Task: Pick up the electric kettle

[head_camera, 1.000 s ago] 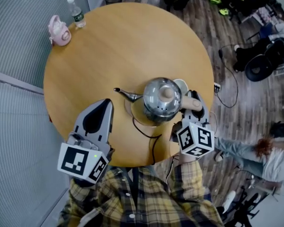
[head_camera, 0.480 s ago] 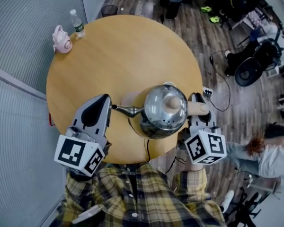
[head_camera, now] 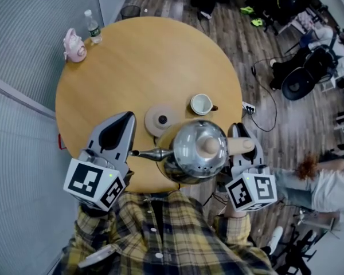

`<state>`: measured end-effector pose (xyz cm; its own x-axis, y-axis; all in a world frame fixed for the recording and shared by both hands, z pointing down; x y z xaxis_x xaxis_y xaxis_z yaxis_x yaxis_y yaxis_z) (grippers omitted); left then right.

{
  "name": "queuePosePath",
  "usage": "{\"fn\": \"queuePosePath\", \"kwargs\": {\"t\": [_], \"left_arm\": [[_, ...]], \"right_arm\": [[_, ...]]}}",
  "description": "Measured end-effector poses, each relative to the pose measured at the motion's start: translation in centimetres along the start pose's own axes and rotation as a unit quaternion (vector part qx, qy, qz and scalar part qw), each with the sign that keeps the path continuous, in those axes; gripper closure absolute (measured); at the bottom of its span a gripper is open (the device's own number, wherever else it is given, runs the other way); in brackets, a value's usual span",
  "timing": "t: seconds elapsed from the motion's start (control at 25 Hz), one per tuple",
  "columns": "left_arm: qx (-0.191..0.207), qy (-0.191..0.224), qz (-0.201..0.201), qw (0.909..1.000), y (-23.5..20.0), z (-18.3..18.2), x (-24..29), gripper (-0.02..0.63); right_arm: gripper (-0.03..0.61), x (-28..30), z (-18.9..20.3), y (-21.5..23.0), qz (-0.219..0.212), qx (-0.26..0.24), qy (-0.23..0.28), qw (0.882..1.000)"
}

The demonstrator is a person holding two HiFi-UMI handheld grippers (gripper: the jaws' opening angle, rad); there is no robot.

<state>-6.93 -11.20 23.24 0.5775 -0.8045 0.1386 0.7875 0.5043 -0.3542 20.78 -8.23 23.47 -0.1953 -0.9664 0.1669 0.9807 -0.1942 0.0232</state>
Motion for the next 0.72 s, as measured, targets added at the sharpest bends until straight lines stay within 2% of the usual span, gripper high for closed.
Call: {"fn": "queuePosePath", "kwargs": {"t": [0.72], "left_arm": [[-0.002,0.000,0.003,1.0000,0.0,1.0,0.9,0.611]], "right_arm": [[0.503,0.1,0.9,1.0,0.016,0.011,0.008,1.000]]}}
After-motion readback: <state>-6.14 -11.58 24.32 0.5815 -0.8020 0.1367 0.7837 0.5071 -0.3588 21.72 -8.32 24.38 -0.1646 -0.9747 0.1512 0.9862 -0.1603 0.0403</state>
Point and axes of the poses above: the fingertips, and each gripper's own axes: x forward along the fingers, y to its right, z out of its underside, the point moved 4 cm from there along -x, backward along the fingers, and after that the axes turned 7 degrees about -x, right-handed, at the moved point
